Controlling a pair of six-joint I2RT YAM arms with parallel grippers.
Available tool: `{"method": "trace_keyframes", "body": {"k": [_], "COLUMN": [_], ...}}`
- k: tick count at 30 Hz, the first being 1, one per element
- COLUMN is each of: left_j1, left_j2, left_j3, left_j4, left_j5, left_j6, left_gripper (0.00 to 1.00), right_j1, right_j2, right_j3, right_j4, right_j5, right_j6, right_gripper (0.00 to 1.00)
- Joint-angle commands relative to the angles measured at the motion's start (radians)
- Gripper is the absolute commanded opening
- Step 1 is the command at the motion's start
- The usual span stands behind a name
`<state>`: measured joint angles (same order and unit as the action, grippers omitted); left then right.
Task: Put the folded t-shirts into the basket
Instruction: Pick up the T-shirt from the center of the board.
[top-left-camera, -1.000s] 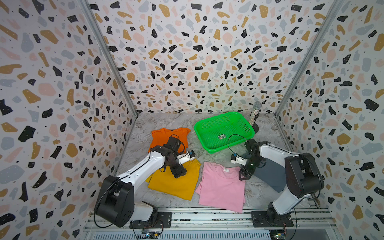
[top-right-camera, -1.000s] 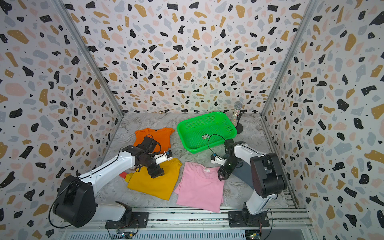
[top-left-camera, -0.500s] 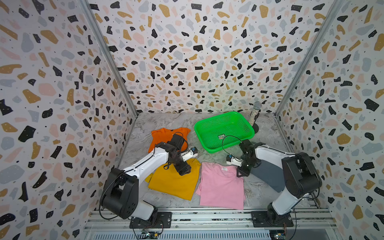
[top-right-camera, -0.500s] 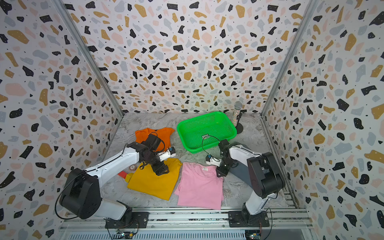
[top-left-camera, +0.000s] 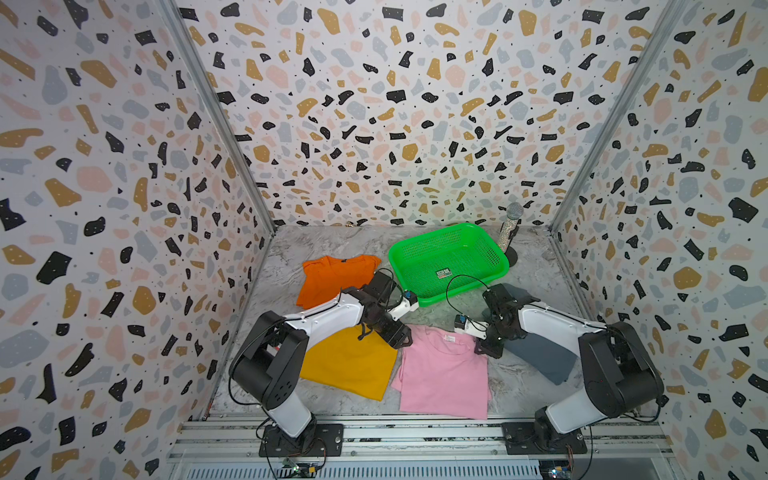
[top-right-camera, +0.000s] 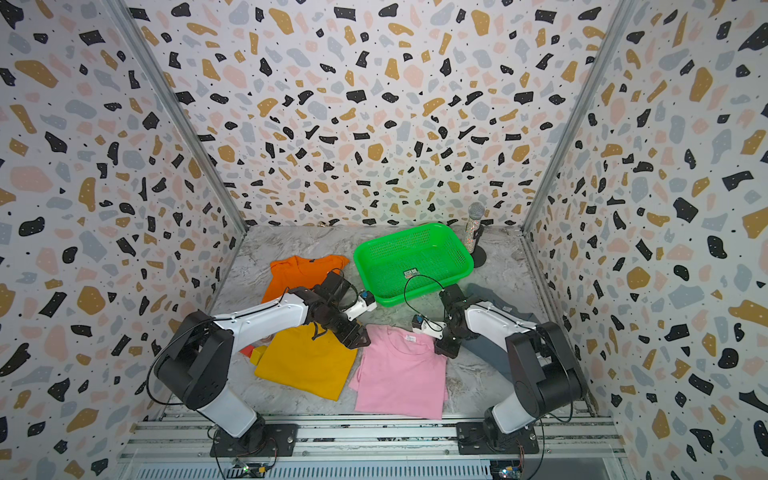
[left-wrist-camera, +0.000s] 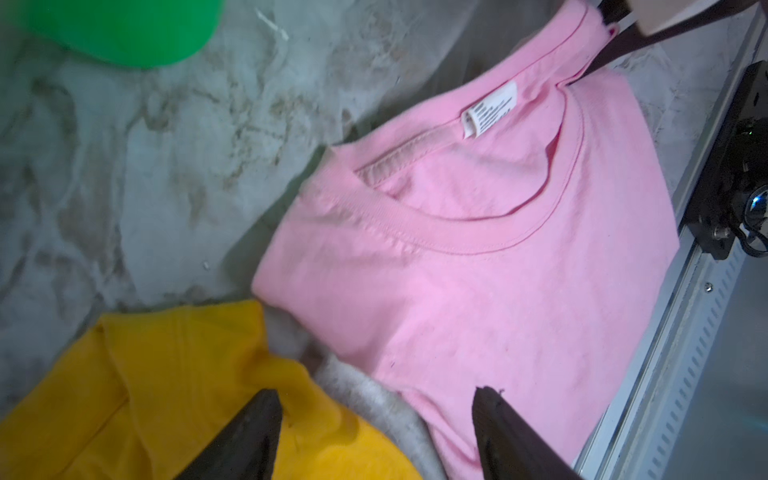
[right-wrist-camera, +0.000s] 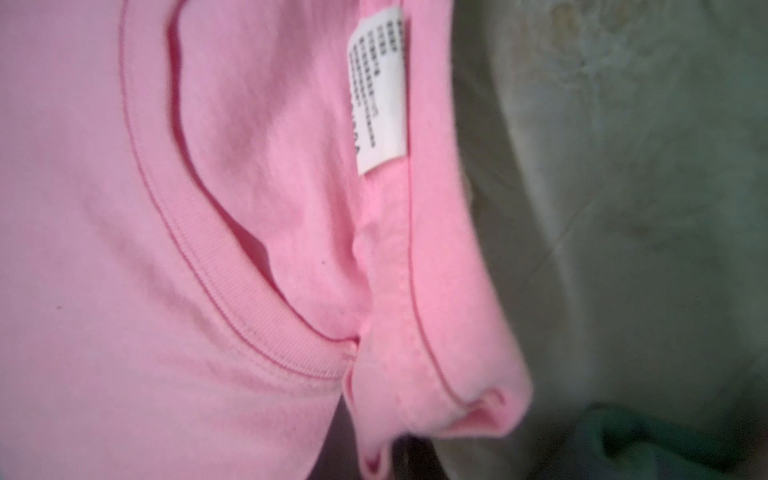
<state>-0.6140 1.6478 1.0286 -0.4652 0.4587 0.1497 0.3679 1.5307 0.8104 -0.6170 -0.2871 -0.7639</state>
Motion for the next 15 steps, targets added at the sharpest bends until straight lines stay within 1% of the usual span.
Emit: {"method": "trace_keyframes", "body": {"k": [1, 7, 11, 15], "left_j1": [-0.050, -0.105, -0.142, -0.157], "left_j2": [-0.005, 0.044, 0.067, 0.099], "left_j3": [-0.003, 0.007, 0.004, 0.003], "left_j4": [0.132, 0.181, 0.188, 0.202], "left_j5": [-0.062, -0.202, -0.231, -0.255], "left_j6": [-0.039, -0.034, -0.043, -0.074], "left_gripper": [0.75, 0.77, 0.78, 0.78], "right_j1": [0.001, -0.001, -0.008, -0.016], "right_j2": [-0.019, -0.053, -0.068, -0.080], "right_j3": [-0.021, -0.032, -0.038, -0.043], "right_j4": [-0.019, -0.019, -0.019, -0.025], "right_j5": [0.058, 0.056, 0.048, 0.036], "right_j6": [-0.046, -0.064, -0.073, -0.083], "right_gripper": [0.00, 0.00, 0.00, 0.00]}}
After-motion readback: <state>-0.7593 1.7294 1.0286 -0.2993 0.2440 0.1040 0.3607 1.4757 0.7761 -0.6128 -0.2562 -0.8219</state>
